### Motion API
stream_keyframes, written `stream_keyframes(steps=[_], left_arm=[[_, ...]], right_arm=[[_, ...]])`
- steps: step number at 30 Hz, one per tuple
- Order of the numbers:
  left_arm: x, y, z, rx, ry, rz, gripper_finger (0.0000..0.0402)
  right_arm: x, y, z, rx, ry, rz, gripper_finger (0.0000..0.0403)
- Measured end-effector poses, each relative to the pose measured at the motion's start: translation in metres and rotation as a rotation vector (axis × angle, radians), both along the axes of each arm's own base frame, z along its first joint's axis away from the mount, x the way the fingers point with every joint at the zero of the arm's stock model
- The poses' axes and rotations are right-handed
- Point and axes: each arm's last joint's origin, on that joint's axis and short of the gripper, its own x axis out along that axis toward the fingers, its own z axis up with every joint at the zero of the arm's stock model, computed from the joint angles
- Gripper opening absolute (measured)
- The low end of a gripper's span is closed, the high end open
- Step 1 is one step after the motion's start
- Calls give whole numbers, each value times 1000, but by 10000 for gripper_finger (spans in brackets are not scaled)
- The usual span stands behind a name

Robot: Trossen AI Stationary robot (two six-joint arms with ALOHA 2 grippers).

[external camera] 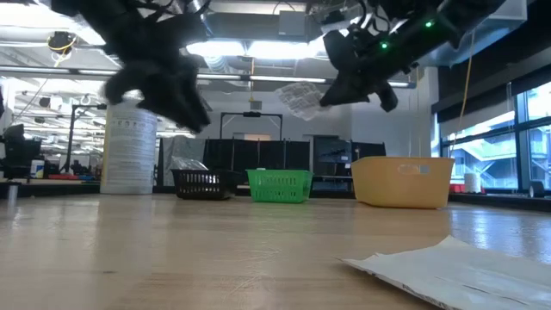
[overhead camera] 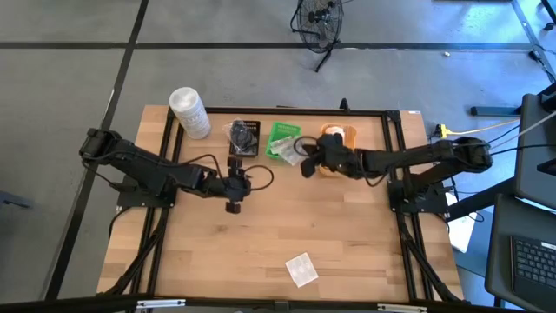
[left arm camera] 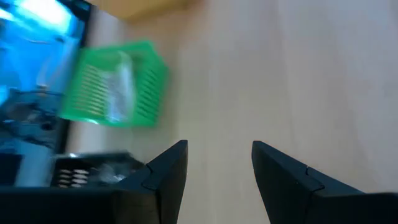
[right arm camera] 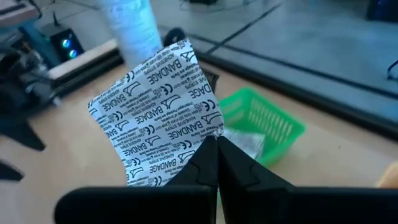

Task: Pick & Place Travel size toiletries
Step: Put the white bandage pack into the green bin

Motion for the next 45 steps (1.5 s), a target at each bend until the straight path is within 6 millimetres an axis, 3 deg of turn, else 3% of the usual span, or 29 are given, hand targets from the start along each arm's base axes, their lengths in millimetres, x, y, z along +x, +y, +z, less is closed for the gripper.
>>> stream_keyframes(steps=[5, 10, 21, 34, 45], left_arm=[[15, 17, 13, 15, -181, 61, 175], [21, 49, 26, -35, -308, 94, 175], [12, 125, 56, -451, -650, 32, 175], [25, 154, 41, -612, -756, 25, 175], [33, 173, 22, -649, -772, 22, 165]], right_arm=[[4, -15, 4, -69, -25, -18, 0], [4, -22, 5, -118, -2, -16, 0], [4, -23, 5, -143, 22, 34, 0], [7, -29, 13, -162, -54, 65, 1], [7, -29, 13, -140, -77, 62, 1]])
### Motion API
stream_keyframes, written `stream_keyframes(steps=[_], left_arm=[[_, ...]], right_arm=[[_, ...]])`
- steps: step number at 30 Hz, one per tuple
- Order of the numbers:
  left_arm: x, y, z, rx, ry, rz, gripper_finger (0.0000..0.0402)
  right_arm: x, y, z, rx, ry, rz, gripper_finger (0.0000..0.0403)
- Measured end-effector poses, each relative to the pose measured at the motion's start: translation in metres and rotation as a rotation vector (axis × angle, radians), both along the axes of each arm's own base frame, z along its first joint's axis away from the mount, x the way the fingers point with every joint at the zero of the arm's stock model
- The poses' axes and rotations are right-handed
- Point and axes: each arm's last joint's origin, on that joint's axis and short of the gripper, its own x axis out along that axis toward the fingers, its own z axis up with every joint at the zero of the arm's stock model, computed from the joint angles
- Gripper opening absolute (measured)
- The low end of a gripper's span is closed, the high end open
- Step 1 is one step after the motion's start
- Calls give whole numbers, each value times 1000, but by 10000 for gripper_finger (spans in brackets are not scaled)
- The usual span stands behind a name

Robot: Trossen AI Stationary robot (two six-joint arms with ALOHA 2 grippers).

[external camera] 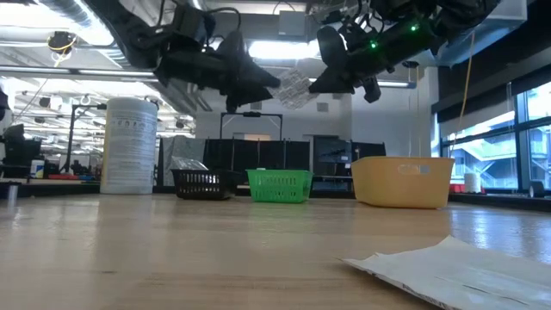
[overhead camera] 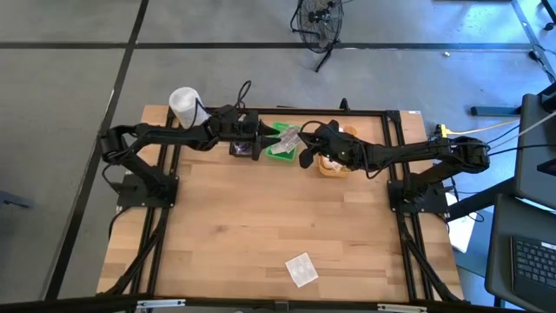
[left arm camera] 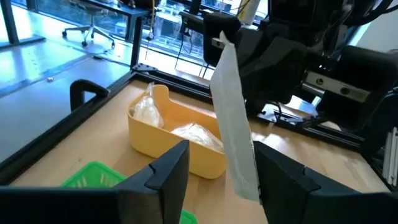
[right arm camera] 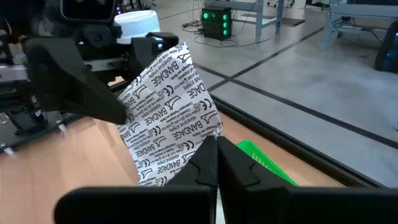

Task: Pick & Place Travel size toiletries
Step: Put the white bandage pack into the green bin

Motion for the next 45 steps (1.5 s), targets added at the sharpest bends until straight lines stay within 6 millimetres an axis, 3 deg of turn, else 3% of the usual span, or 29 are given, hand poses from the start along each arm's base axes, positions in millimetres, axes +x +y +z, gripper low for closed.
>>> stream_keyframes(steps=[14, 24, 32, 38, 45], left_arm=[[1, 2, 1, 41, -24, -12, 6], [0, 2, -3, -14, 13, 3, 2], [-3, 6, -12, -112, 98, 181, 2], [-5, 8, -16, -140, 132, 313, 2], [-3, 7, -18, -209, 120, 336, 2]], right_arm=[[0, 0, 0, 4, 0, 15, 16], [-2, 1, 1, -5, 12, 18, 105], [-26, 4, 20, -7, 75, 38, 192], [-43, 11, 26, 48, 123, 50, 221], [-43, 18, 23, 57, 153, 73, 228]])
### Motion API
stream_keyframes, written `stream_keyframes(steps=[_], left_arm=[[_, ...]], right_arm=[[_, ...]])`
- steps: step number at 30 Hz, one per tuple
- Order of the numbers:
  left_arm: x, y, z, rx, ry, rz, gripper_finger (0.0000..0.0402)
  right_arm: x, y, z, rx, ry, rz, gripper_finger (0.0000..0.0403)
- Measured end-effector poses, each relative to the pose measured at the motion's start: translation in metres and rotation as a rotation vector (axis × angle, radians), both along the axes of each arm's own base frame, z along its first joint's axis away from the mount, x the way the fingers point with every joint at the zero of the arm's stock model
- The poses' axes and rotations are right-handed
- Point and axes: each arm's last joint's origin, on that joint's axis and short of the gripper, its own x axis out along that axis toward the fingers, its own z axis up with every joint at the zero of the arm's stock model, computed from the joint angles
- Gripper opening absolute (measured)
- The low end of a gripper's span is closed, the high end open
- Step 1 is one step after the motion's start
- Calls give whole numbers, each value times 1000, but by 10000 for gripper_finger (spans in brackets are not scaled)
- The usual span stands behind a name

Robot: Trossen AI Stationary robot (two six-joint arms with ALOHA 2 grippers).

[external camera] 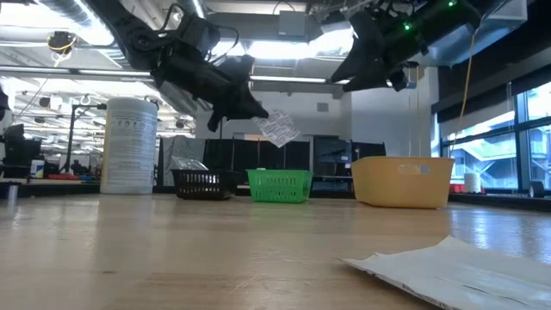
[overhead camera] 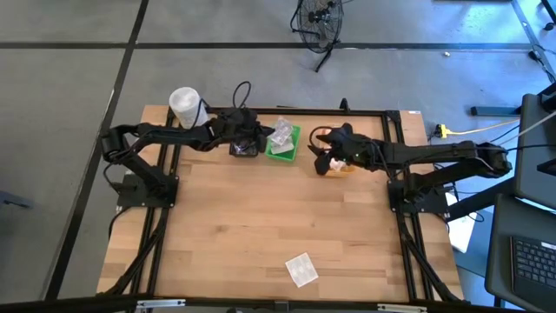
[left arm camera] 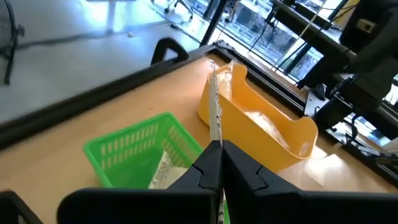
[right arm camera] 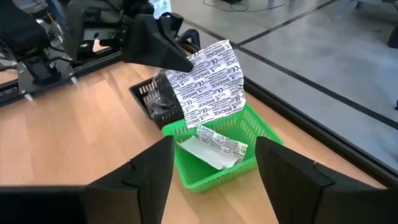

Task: Pick & Place Travel size toiletries
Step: Put the white bandage pack into the green bin

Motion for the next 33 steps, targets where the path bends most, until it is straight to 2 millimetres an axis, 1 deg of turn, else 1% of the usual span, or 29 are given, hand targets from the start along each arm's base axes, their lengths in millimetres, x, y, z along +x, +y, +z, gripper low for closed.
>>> stream_keyframes(steps=[3, 7, 10, 13, 16, 20, 28, 33], left_arm=[[4, 0, -10, -70, 9, -11, 2], [10, 2, -28, -119, 29, -10, 2], [14, 8, -34, -127, -4, -14, 2], [19, 13, -40, -140, 0, -15, 2], [26, 17, -41, -132, -11, -12, 2], [29, 21, -48, -140, 9, -1, 2], [31, 23, -59, -155, 45, -4, 3], [31, 24, -59, -152, 45, 5, 23]], right_arm=[[0, 2, 0, -3, -1, 8, 221], [0, 2, 0, -3, 0, 11, 208], [0, 2, 0, -3, 0, 11, 199], [0, 2, 0, -3, 0, 11, 191], [0, 2, 0, -3, 0, 11, 183], [0, 2, 0, -3, 0, 11, 174], [1, 4, 0, 11, 1, 38, 156], [1, 5, -1, 52, -7, 68, 145]])
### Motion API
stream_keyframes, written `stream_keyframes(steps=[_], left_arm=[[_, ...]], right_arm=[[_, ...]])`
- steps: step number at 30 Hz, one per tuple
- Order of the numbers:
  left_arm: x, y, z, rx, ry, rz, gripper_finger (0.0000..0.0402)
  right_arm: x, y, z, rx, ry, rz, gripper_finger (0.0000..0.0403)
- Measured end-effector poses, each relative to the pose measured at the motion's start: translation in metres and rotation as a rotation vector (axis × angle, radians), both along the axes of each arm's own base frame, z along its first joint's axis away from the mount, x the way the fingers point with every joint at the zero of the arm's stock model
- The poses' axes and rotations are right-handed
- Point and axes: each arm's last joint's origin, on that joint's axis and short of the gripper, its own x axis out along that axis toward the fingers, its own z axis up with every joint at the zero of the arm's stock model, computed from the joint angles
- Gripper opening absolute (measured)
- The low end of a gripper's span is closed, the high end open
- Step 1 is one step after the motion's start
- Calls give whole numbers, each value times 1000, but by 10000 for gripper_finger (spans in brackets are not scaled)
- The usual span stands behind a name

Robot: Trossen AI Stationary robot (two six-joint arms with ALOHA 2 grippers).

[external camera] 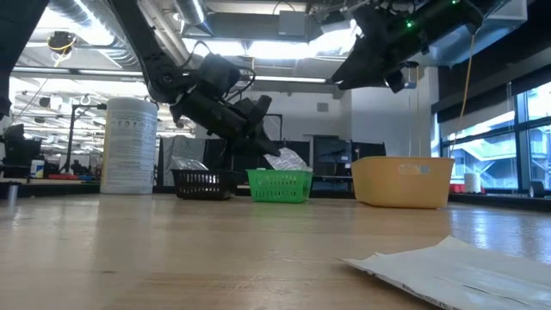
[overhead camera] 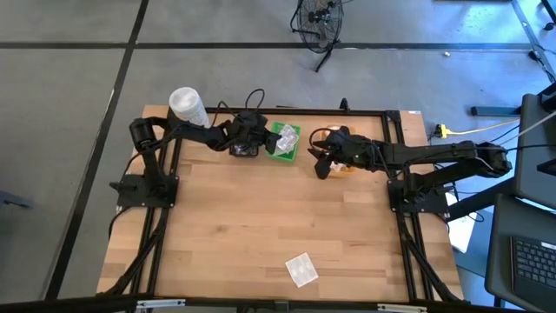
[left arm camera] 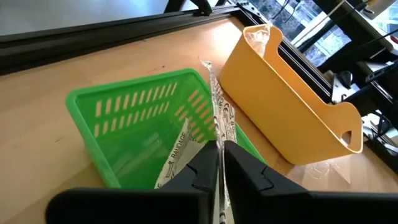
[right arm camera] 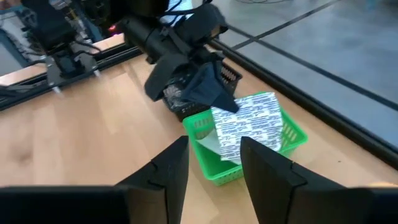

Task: Pick & Place Travel size toiletries
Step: Put the white bandage pack into the green bin

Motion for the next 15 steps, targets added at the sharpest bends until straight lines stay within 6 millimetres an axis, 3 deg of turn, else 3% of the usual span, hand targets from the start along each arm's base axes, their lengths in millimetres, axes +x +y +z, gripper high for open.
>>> stream_keyframes(steps=[8, 15], left_arm=[[0, 1, 0, 2, 1, -12, 83], [-6, 9, 0, -41, -25, -86, 135]], right_arm=[[0, 8, -2, 80, 0, 66, 128], [1, 29, -4, 104, 13, 142, 107]])
